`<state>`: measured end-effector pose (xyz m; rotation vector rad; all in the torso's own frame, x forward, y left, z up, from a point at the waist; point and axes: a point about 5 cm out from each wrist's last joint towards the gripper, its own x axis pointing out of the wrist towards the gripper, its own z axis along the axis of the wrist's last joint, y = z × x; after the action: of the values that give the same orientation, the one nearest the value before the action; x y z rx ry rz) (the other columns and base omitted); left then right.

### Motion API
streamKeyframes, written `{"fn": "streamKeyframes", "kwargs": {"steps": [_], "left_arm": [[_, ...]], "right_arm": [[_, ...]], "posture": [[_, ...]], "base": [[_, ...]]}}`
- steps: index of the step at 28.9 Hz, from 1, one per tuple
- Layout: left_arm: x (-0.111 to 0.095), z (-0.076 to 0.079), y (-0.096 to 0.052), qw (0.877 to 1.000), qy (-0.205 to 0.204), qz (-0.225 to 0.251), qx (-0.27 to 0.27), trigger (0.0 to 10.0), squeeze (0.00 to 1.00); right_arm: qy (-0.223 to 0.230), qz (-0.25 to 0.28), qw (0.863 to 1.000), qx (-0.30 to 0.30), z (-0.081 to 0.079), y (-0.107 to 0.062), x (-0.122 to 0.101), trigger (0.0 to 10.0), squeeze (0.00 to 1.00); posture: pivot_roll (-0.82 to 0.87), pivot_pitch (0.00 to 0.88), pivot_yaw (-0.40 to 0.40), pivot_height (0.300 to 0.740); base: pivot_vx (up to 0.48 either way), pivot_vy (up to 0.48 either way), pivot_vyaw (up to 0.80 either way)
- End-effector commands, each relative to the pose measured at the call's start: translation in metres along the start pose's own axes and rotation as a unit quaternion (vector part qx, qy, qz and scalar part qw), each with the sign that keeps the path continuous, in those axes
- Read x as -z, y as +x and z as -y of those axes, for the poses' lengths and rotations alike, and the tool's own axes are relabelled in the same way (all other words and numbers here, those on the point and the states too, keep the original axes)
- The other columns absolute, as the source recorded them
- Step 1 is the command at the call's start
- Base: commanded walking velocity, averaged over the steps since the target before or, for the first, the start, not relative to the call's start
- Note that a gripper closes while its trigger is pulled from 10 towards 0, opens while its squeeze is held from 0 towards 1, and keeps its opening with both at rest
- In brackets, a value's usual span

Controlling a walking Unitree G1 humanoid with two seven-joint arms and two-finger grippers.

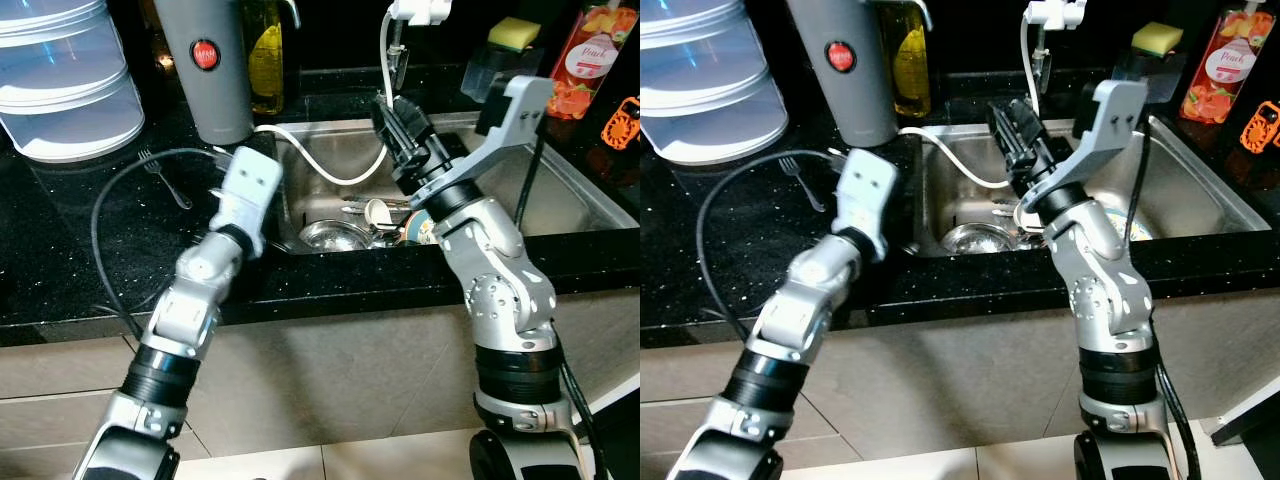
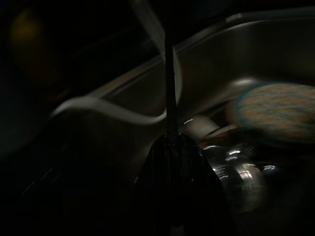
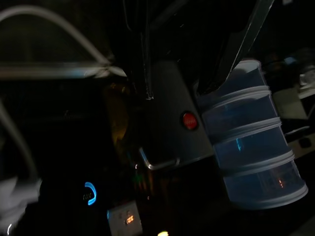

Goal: Kitchen organization

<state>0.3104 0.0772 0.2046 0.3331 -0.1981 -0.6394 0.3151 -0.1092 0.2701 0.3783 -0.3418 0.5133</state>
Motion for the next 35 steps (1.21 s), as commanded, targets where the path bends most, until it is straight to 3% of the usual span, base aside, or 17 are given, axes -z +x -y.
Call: {"fn": "streamKeyframes", "kwargs": {"steps": [1,7,10,15,17,22,35], "left_arm": [[-0.013,0.009,-0.001,0.998,0.055,0.035,0.02,10.0,0.0],[-0.026,0.002,0.002,0.981,0.181,0.062,-0.018,10.0,0.0],[-0.025,-0.003,0.004,0.976,0.208,0.056,-0.038,10.0,0.0],[-0.022,-0.006,0.003,0.973,0.22,0.052,-0.047,10.0,0.0],[-0.021,-0.002,0.004,0.973,0.222,0.054,-0.036,10.0,0.0],[-0.023,0.001,0.005,0.973,0.221,0.066,-0.034,10.0,0.0],[-0.034,0.008,0.006,0.969,0.225,0.102,-0.03,10.0,0.0]], "right_arm": [[0.038,-0.019,0.999,0.025,0.006,-0.003,0.009,10.0,0.0],[0.098,-0.012,0.992,0.08,0.022,-0.003,0.01,10.0,0.0],[0.114,0.002,0.989,0.093,0.028,-0.004,0.006,10.0,0.0],[0.143,0.033,0.986,0.081,0.032,-0.006,-0.009,10.0,0.0],[0.176,0.03,0.982,0.058,0.028,-0.006,-0.008,10.0,0.0],[0.206,0.023,0.978,0.019,0.016,-0.007,-0.006,10.0,0.0],[0.216,-0.003,0.976,0.036,0.019,-0.004,0.002,10.0,0.0]], "posture": [[0.12,0.0,0.029,0.74],[0.11,0.0,0.036,0.74],[0.12,0.0,0.038,0.74],[0.11,0.0,0.039,0.74],[0.11,0.0,0.041,0.74],[0.11,0.0,0.042,0.74],[0.12,0.0,0.039,0.74]], "base": [[0.0,0.0,0.0],[0.0,0.0,0.0],[0.0,0.0,0.0],[0.0,0.0,0.0],[0.0,0.0,0.0],[0.0,0.0,0.0],[0.0,0.0,0.0]]}}
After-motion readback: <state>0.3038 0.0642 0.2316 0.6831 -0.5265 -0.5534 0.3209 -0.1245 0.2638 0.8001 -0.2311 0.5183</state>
